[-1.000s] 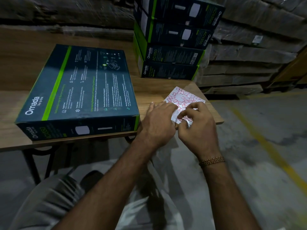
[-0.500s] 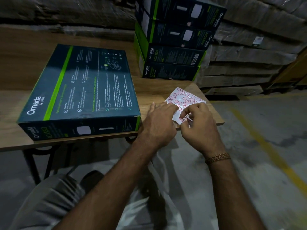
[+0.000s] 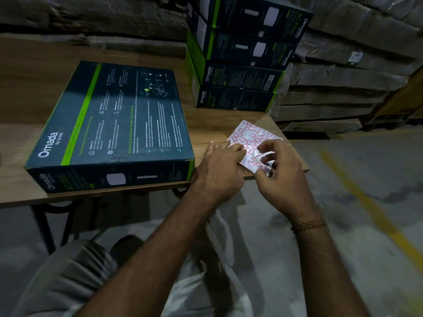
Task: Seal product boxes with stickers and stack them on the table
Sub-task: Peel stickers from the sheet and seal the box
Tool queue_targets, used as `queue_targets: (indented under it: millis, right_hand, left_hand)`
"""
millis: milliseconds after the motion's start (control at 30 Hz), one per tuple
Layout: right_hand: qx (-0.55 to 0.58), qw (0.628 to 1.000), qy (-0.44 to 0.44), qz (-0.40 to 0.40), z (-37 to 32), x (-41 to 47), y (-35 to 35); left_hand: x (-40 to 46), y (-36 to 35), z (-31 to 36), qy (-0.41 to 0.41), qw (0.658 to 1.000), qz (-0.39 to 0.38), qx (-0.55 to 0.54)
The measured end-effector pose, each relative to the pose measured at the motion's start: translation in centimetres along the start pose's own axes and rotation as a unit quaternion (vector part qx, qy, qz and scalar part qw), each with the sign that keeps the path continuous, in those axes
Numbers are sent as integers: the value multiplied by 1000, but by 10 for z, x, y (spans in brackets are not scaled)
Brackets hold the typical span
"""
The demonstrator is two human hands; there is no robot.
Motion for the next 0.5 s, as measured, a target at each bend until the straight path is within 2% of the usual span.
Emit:
queue_targets:
  millis: [133, 333, 500]
  right_hand:
    - [11, 1000, -6, 12, 3, 3, 3]
    - [-124, 991, 47, -29, 2, 16, 0]
    - [-175, 982, 53, -47, 0, 24, -3]
  left_hand:
    - [-1, 0, 0, 0, 1000, -3, 15]
    - [-1, 0, 1, -3, 999, -10, 33]
    - [1, -1, 1, 1, 999, -19, 45]
Point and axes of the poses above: each hand's wrist, its own x-axis towards the middle knuckle, its own y-axis out of the back of the hand, z = x × y, the point moved 4 cm from there along x, towards the middle knuckle, and after that the axes turned 2 degrees about -z, right-handed, at the moved point
